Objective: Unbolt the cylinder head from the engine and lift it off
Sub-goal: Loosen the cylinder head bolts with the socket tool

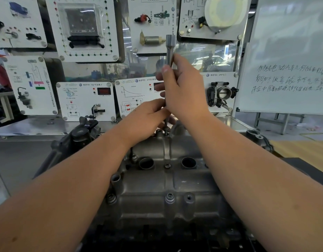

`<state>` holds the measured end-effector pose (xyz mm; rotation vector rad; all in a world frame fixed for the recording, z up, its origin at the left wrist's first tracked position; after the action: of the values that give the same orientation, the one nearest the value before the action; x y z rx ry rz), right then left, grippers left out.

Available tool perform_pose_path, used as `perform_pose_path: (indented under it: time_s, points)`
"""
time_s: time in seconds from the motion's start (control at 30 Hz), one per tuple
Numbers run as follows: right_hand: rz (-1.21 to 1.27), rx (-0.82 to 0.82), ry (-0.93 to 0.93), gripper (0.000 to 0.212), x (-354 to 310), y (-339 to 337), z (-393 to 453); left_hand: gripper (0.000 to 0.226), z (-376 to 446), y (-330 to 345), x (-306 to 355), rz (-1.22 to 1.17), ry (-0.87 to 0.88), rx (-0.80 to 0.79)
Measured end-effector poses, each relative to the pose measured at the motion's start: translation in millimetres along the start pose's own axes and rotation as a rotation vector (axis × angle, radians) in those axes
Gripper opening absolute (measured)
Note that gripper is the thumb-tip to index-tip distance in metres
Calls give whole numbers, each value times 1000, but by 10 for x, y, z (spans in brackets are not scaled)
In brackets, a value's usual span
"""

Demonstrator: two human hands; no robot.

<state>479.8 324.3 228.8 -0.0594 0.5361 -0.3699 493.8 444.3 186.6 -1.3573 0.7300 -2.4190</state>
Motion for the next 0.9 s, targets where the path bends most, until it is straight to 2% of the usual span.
perform_pose_path:
  time_s: [0.07, 0.23, 0.33, 0.43, 0.63, 0.9]
  points:
    - [16, 9, -8, 29, 6, -8, -7, 22, 3, -7, 19, 39, 14, -3]
    - [-73, 52, -42, 15, 1, -22, -11, 26, 10, -9, 15, 66, 40, 33]
    - [0, -13, -3, 24, -11, -13, -9, 20, 7, 2, -14, 28, 25, 36]
    - [60, -49, 10, 39, -22, -10, -20, 23, -13, -7, 17, 62, 32, 22]
    - [-36, 20, -18, 16, -12, -16, -9, 28, 19, -15, 4, 73, 50, 37]
    - [-14, -26, -3, 34, -18, -13, -18, 19, 11, -17, -5, 60, 63, 23]
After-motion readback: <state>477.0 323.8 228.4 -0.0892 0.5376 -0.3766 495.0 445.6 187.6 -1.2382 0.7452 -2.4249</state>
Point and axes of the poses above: each hand's wrist, its own z-axis towards the middle knuckle, its own y-axis out of the palm, x = y × z, the point moved 1 cm from there along z, towards the middle knuckle, and after that the axes turned 4 degrees about -y, right-handed, at the moved point
